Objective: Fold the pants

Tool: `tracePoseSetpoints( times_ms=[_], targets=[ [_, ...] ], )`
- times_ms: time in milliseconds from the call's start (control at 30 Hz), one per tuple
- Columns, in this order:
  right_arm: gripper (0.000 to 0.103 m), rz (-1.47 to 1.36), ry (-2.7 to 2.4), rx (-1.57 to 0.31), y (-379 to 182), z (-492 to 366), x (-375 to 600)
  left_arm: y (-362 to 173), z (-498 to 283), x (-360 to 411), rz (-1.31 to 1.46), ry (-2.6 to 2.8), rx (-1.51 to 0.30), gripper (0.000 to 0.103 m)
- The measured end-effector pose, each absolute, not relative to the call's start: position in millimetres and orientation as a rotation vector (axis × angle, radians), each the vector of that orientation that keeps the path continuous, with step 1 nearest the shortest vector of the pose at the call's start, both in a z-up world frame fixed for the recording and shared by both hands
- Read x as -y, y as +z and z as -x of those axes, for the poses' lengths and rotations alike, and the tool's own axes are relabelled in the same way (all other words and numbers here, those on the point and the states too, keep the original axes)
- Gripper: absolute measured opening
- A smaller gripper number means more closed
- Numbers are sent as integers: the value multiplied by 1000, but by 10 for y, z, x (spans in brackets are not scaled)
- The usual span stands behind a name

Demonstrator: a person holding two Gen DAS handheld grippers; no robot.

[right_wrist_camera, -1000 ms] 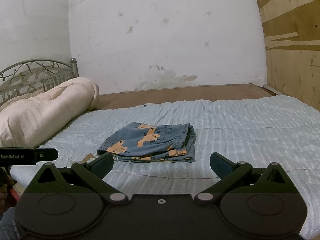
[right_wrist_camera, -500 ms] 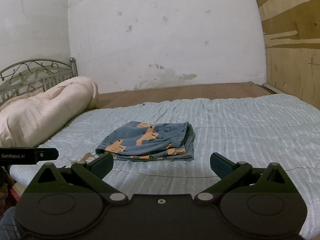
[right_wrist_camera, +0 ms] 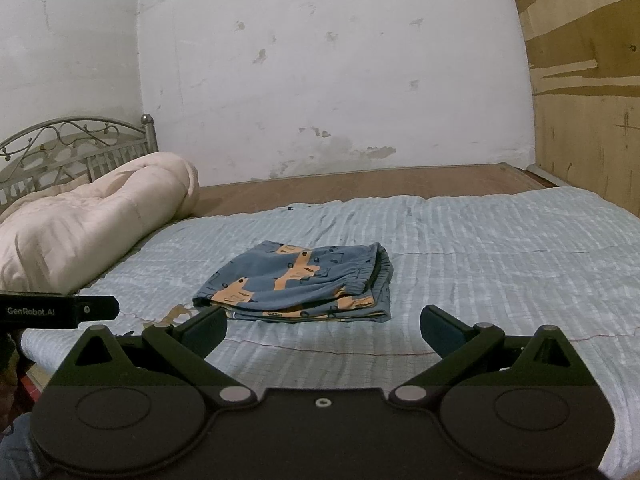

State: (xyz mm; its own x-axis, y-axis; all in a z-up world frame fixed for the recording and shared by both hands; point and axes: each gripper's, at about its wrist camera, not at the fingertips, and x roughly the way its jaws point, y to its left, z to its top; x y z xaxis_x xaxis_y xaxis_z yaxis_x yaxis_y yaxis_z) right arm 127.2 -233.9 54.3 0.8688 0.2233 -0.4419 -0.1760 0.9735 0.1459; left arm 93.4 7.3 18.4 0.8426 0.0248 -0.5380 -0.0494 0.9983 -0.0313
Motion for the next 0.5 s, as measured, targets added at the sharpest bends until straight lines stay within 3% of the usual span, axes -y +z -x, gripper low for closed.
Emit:
tracePoseSetpoints(
  times_ms=[500],
  targets=[
    [102, -106, 220, -489, 518, -1290, 2339, 158, -968, -108, 65, 31, -585, 102]
  ],
)
